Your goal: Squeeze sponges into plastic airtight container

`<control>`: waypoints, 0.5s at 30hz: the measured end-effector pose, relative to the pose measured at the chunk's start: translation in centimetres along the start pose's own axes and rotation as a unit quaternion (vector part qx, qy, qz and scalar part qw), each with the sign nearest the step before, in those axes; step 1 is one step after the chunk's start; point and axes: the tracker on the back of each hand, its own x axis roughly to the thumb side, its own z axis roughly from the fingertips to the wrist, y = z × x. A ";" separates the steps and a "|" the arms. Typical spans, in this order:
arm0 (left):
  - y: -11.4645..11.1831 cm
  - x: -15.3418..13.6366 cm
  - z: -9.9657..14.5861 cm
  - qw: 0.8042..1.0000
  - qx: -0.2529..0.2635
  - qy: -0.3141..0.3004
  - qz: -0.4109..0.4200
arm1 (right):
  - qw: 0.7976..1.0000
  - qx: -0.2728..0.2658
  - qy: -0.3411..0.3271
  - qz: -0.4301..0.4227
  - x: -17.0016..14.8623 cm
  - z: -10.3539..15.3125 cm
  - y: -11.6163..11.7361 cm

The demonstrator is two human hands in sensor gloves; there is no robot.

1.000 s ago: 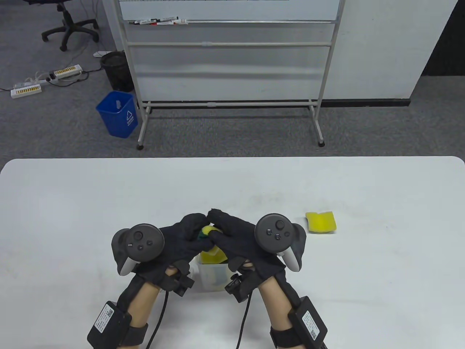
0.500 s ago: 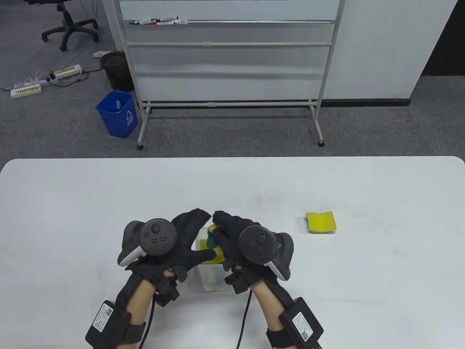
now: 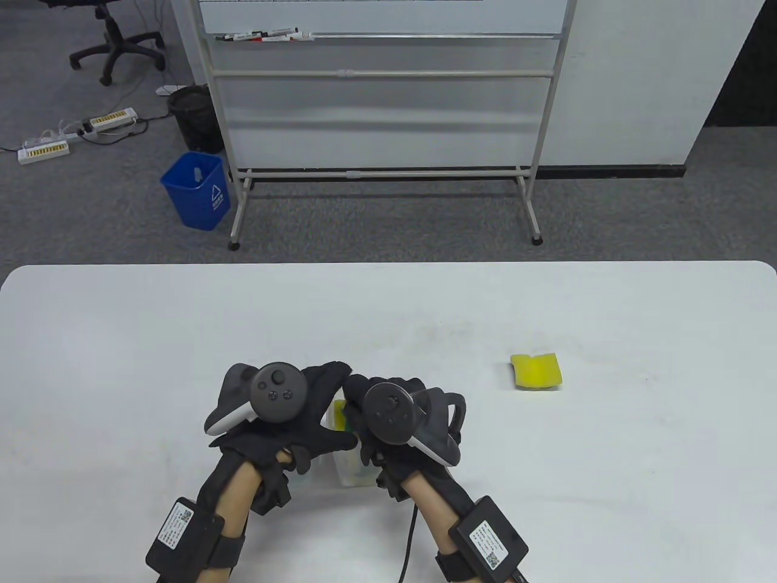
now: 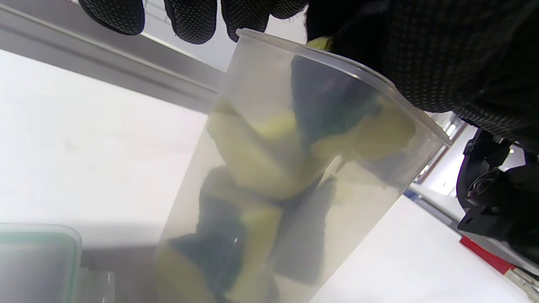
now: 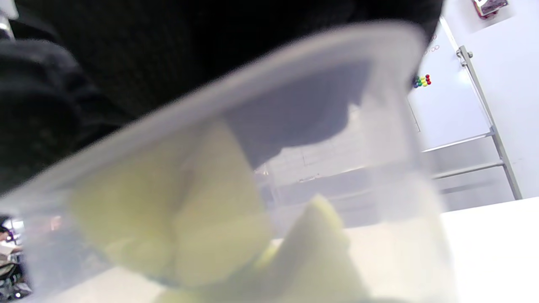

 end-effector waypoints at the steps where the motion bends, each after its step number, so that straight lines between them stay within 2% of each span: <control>1: 0.0 0.0 0.0 1.000 0.001 0.002 -0.005 | 1.000 0.005 -0.001 0.007 0.1 0.0 0.2; 8: 0.0 0.0 0.0 1.000 0.002 0.005 0.000 | 0.996 0.058 -0.001 0.066 0.5 -0.3 1.1; 15: 0.0 0.0 0.1 1.000 0.001 0.009 -0.002 | 0.992 0.109 -0.013 0.054 0.3 -0.5 1.1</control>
